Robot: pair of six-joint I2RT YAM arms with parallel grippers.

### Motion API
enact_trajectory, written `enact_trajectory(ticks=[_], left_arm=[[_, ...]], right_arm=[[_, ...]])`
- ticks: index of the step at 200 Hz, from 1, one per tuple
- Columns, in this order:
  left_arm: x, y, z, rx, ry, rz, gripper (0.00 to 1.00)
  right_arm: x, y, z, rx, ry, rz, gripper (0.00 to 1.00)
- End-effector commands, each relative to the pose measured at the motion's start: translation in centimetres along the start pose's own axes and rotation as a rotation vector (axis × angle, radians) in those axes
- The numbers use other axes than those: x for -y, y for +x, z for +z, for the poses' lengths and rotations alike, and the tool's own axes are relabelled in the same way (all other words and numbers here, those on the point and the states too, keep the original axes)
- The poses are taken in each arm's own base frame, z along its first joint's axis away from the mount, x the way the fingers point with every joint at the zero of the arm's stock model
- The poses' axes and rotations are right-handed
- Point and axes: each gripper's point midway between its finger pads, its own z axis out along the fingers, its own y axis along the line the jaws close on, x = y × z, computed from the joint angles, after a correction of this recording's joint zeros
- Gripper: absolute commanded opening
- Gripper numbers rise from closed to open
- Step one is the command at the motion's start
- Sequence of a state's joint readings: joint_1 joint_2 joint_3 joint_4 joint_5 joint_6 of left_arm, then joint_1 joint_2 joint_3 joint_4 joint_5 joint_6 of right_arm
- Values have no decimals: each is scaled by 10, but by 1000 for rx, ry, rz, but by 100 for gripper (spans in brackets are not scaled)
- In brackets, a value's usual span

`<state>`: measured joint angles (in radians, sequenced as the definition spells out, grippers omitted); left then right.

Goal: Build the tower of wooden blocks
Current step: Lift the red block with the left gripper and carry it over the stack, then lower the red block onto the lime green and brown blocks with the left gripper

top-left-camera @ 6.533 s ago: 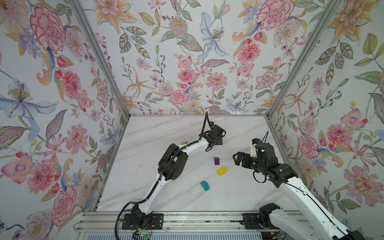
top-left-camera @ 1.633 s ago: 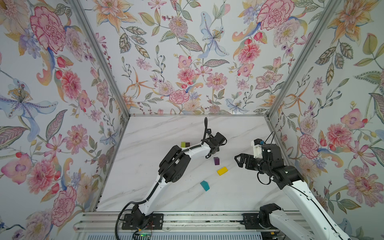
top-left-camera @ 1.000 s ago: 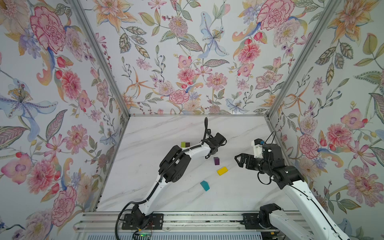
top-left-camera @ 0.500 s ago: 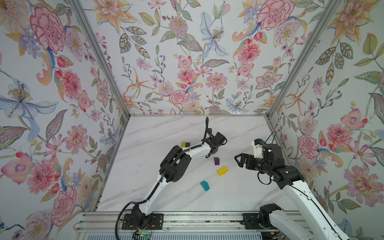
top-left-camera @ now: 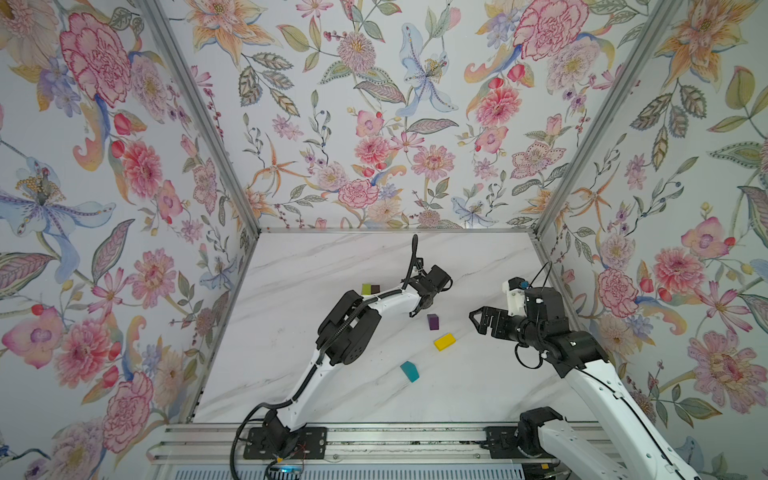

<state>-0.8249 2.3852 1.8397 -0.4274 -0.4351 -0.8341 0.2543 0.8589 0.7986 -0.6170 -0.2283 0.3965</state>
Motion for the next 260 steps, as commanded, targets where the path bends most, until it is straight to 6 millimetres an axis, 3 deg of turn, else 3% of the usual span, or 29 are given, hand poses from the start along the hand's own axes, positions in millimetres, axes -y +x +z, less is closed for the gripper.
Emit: enact_trajectory(ticks=[1,79,129,187,260], left_arm=[[-18,-16,-28,29,-30,39,46],[-45,-45,-91,117,10,8,46],[-80,-38,-119,145,-14,8,48],[-124,-25,-106,95,-61,-5,48],[-144,-30,-73,27,-60,-11,49]], right_arm=[[2,2,-1,-11,12,8,99],[-2,4,2,-25,6,14,99],[-16,9,9,-47,-5,-9,99],[-44,11,22,-64,-17,-70,99],[-46,13,28,-66,-2,-76,99]])
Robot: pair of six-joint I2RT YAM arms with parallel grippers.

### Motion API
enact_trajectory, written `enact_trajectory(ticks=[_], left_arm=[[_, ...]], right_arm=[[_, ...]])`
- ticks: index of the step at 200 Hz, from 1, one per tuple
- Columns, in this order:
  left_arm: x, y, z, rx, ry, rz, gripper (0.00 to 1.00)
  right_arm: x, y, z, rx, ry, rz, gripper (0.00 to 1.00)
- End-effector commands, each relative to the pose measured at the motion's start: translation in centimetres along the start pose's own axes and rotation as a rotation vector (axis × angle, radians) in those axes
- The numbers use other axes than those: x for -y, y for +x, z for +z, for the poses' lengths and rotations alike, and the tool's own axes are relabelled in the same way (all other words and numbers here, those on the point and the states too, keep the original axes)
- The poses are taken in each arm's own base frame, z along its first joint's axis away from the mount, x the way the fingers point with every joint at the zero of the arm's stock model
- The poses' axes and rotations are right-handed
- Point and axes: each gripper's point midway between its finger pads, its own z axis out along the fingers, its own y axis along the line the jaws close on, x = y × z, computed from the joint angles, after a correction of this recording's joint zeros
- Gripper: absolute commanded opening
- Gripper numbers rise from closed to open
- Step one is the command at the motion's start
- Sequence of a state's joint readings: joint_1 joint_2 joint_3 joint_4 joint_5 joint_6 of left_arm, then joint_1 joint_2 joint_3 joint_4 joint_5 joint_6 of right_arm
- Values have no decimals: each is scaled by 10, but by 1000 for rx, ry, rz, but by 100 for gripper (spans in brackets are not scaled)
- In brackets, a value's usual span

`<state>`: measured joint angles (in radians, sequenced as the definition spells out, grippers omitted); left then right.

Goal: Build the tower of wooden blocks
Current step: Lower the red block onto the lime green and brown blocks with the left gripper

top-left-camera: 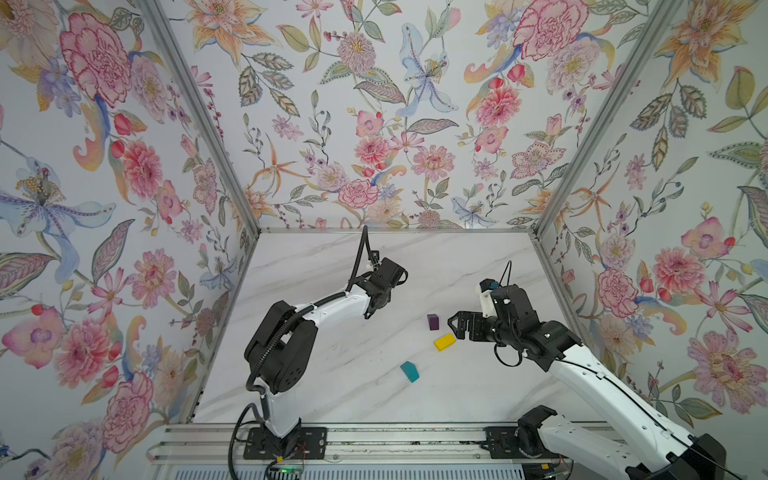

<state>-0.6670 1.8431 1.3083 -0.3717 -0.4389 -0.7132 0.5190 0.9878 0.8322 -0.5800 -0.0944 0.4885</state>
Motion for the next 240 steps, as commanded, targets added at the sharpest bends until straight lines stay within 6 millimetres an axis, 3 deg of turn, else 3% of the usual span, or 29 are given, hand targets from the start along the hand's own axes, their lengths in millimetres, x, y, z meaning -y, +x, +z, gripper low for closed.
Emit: enact_trajectory(ticks=[1,123,240], left_arm=[[3,-6,8,-11,20,18,49],[6,-2,38,-69,25,28,50],[9,0,45,-83,38,16,52]], right_arm=[[-3,-11,-1,35,9,10,99],[-1,-13,15,14,26,2,99],[2,-11,19,6,36,6,99]])
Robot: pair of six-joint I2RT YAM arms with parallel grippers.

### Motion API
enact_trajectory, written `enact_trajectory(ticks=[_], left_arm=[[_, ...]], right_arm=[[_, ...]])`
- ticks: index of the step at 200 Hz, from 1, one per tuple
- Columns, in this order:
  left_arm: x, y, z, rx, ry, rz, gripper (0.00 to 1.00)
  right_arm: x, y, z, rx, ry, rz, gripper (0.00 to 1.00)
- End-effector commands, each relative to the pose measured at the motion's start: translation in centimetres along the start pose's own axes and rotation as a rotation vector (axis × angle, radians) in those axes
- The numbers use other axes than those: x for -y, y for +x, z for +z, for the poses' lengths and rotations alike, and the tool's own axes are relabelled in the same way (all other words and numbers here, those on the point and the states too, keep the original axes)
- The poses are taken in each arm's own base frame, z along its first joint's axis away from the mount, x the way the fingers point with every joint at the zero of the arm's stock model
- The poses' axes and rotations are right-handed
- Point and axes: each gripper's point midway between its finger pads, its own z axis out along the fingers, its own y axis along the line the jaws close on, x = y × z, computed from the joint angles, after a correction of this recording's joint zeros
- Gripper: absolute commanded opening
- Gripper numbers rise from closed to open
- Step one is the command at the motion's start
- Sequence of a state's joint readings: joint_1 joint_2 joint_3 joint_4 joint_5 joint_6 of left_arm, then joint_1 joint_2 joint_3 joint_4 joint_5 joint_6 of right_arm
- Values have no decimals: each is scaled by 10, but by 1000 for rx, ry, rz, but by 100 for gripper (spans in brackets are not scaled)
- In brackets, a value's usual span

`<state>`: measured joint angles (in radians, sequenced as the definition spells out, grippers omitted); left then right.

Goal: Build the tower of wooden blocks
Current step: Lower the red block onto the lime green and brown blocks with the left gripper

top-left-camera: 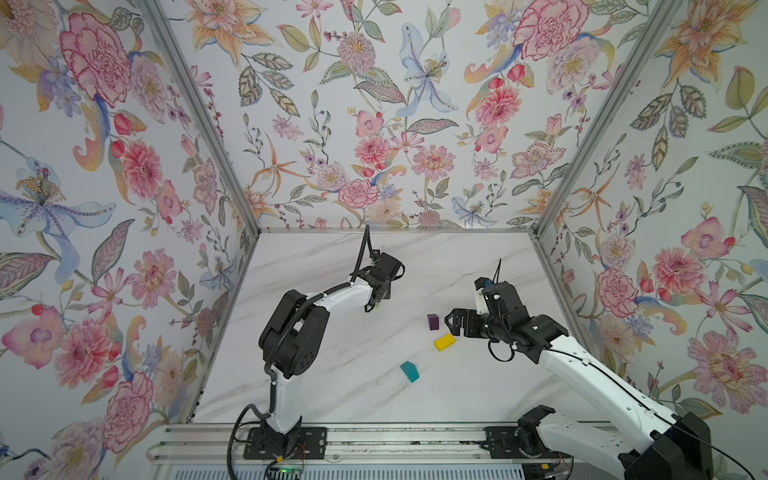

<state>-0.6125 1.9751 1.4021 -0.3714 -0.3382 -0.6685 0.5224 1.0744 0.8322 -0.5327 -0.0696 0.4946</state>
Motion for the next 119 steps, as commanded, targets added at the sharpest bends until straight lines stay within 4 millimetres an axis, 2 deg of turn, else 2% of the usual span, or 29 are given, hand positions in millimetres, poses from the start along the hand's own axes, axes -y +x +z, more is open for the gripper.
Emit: enact_trajectory(ticks=[1,119], left_arm=[[-1,-6,6,0,3,-6,52],[-2,-3,11,-11,4,-11,55]], right_arm=[[-3,-10,-3,31,-2,0,99],[-2,-10,-4,37,-1,3,99]])
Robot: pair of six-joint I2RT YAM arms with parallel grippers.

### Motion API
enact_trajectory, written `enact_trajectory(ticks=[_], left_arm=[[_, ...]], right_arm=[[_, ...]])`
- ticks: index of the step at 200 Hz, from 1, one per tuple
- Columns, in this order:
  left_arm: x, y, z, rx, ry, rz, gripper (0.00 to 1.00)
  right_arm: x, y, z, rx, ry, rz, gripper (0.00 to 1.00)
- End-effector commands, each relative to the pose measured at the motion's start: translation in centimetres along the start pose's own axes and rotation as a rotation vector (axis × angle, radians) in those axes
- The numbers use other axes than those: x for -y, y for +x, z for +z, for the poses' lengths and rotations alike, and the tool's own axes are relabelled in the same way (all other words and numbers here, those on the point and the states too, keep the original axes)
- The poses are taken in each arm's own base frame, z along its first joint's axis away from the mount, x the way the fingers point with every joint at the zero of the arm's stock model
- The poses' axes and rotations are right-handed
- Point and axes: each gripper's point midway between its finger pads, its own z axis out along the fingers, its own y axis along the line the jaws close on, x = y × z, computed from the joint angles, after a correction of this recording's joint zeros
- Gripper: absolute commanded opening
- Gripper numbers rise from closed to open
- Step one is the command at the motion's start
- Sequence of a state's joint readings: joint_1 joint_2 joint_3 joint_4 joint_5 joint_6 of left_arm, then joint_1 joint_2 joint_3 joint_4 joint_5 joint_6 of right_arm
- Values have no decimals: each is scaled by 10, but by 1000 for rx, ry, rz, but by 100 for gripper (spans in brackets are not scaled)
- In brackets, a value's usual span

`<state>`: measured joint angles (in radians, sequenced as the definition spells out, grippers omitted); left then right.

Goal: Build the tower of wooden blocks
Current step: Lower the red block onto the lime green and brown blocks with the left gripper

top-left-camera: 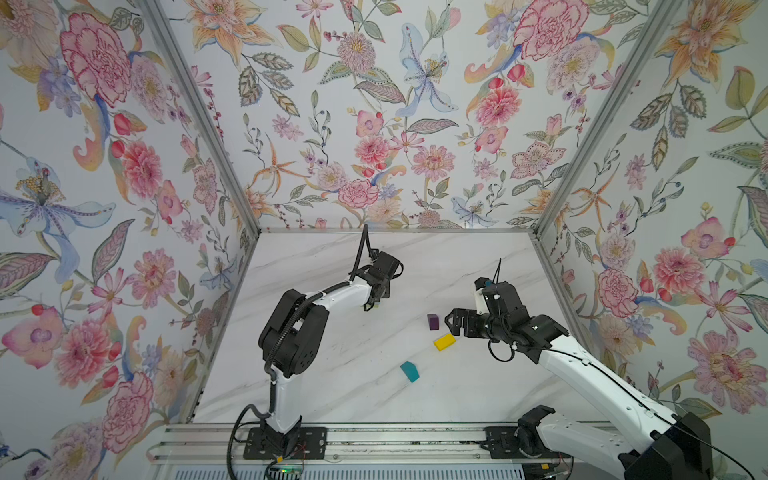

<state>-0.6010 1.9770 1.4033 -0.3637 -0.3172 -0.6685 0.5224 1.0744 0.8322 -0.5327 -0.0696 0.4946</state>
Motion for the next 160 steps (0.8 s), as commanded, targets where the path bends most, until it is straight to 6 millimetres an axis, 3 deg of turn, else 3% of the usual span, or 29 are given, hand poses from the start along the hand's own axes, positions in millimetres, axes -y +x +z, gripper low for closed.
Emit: enact_trajectory(ticks=[1,91,160], left_arm=[[-2,-1,9,-6,-9,1,55],[-3,3,13,-19,-10,1,58],[-3,1,12,-17,-8,1,67]], right_arm=[[-2,-10,-4,37,-1,4,99],[1,-9,-3,34,7,10,99],[3,-8,-1,28,13,13,99]])
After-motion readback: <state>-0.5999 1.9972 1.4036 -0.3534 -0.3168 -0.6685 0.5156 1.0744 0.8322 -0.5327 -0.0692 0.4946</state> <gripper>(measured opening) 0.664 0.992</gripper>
